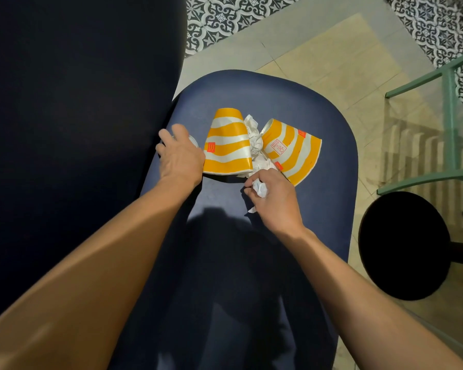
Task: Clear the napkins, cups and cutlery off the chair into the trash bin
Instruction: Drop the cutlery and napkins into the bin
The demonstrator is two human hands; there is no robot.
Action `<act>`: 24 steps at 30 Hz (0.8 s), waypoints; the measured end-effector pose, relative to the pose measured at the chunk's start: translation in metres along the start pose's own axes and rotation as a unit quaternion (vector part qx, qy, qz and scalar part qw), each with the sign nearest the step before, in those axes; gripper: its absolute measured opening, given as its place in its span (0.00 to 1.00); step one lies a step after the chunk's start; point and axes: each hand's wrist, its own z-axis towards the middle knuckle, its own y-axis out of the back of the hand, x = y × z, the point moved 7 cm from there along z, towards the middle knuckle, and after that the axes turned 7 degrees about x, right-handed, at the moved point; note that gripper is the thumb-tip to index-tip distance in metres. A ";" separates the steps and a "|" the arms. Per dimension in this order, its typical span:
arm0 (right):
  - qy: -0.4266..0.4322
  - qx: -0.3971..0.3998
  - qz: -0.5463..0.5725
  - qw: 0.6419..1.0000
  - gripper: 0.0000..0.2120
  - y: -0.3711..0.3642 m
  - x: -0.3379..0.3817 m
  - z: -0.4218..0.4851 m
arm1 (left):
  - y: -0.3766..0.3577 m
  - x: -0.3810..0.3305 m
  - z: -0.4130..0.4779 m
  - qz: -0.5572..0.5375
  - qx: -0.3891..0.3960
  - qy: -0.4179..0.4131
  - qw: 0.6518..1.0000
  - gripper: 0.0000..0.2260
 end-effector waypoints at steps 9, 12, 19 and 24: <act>-0.039 -0.059 0.048 0.996 0.06 0.006 -0.008 -0.005 | 0.007 0.019 -0.029 -0.187 -0.029 -0.012 0.982 0.15; -0.054 -0.110 0.071 0.990 0.11 0.018 -0.009 -0.002 | 0.010 0.026 -0.037 -0.202 -0.055 -0.001 0.978 0.11; 0.031 -0.050 -0.095 0.994 0.30 0.031 0.016 0.036 | 0.011 0.033 -0.048 -0.226 -0.060 0.028 0.972 0.05; 0.049 -0.022 -0.203 0.978 0.24 0.030 0.026 0.049 | 0.006 0.034 -0.053 -0.242 -0.038 0.036 0.969 0.08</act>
